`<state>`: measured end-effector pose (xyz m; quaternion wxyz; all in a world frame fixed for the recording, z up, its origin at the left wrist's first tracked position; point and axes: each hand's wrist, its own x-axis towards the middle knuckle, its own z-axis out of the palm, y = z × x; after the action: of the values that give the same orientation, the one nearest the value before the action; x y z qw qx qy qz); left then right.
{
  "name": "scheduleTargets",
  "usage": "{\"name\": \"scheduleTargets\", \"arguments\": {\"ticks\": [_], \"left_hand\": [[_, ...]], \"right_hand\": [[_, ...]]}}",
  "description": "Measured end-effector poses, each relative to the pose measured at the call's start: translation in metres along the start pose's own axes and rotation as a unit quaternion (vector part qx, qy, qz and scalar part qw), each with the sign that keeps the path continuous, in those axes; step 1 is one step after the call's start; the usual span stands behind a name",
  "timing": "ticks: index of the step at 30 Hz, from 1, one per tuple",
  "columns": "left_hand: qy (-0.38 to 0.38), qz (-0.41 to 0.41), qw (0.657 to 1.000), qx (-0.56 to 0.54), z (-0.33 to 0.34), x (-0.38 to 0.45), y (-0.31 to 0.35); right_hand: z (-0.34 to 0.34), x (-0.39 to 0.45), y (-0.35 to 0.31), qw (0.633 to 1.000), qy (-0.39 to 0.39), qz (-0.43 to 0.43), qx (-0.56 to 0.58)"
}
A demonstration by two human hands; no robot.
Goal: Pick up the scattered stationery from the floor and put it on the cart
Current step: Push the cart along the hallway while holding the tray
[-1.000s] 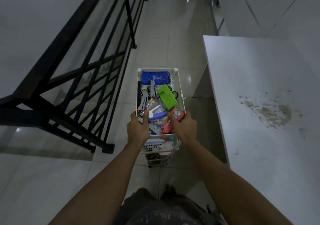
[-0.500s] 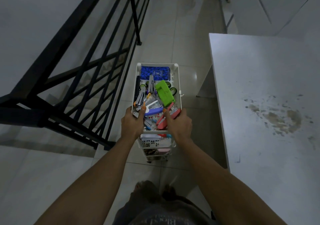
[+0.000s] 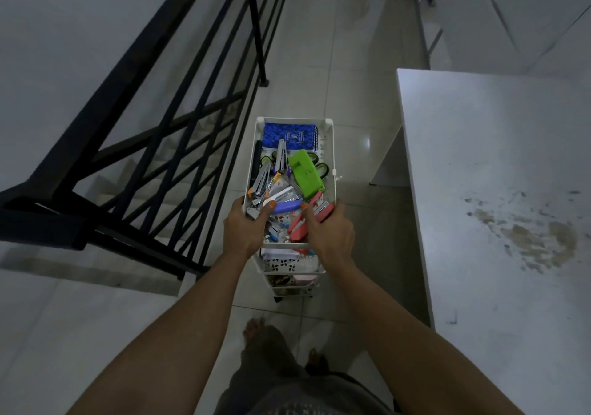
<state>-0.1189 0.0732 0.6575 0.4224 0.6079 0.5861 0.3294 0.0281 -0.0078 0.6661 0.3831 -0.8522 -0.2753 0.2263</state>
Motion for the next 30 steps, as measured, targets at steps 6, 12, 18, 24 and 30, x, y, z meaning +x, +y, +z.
{"name": "scheduleTargets", "arguments": {"ticks": [6, 12, 18, 24, 30], "left_hand": [[-0.026, -0.013, 0.999, -0.023, 0.002, 0.025, -0.006], [-0.037, -0.022, 0.999, -0.027, 0.003, 0.052, -0.001], [-0.072, -0.03, 0.996, -0.041, 0.001, 0.086, 0.005], [-0.089, -0.02, 0.995, -0.028, 0.002, 0.121, 0.011], [-0.096, -0.023, 0.995, -0.013, 0.002, 0.147, 0.017]], "right_hand": [[0.011, 0.012, -0.01, 1.0, 0.008, -0.002, -0.009], [0.024, 0.031, -0.02, 0.998, 0.047, 0.002, -0.038], [0.041, 0.048, -0.036, 0.996, 0.079, 0.025, -0.044], [0.057, 0.071, -0.048, 0.993, 0.098, 0.039, -0.057], [0.069, 0.095, -0.061, 0.989, 0.121, 0.02, -0.085]]}}
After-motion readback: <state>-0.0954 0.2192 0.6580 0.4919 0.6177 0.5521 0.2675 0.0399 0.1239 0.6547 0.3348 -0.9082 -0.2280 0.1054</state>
